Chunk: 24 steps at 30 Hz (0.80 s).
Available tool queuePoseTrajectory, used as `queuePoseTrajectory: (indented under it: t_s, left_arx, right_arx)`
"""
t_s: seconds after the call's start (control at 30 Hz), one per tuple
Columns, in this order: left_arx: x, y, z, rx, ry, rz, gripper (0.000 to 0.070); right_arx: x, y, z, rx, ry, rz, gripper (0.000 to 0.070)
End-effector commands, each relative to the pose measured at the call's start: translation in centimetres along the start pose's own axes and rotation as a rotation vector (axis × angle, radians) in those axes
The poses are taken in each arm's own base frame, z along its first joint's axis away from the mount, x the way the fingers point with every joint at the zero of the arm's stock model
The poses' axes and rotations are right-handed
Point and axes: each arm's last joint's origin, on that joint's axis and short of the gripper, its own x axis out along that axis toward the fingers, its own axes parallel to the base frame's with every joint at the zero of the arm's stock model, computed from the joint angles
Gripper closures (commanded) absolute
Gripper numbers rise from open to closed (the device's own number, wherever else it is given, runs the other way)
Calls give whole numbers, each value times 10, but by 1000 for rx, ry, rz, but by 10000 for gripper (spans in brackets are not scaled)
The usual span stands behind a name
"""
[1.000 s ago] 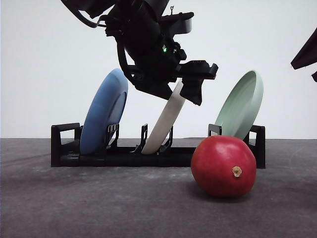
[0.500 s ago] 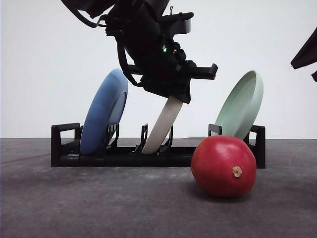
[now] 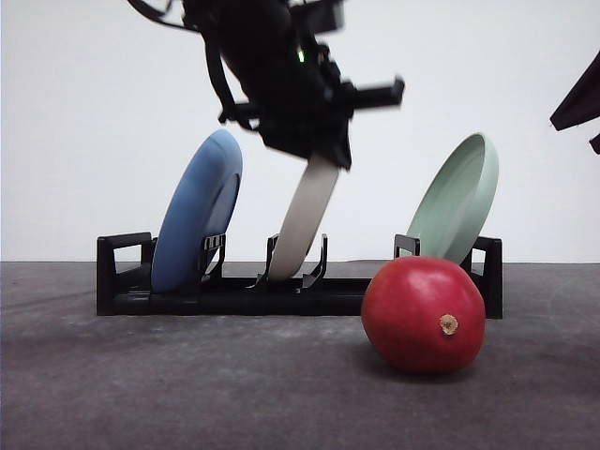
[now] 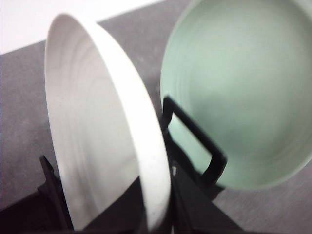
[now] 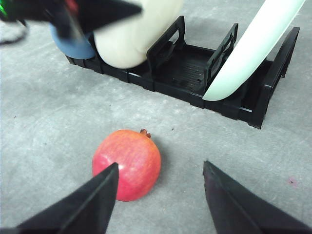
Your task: Place pomegranate in white plate
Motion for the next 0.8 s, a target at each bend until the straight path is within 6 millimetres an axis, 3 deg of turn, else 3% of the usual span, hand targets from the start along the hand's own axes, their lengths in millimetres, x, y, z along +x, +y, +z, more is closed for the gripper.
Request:
queuePoseTrajectory:
  t_s: [0.0, 0.4, 0.77]
  left_arx:
    - [-6, -2, 12, -71, -44, -7, 690]
    - [-59, 8, 34, -178, -9, -88, 690]
    - [-122, 10, 39, -163, 70, -170, 690]
  right_arx:
    - [-2, 2, 6, -13, -26, 1, 353]
    - [-2, 2, 7, -15, -29, 2, 353]
    - [-2, 1, 7, -14, -31, -18, 353]
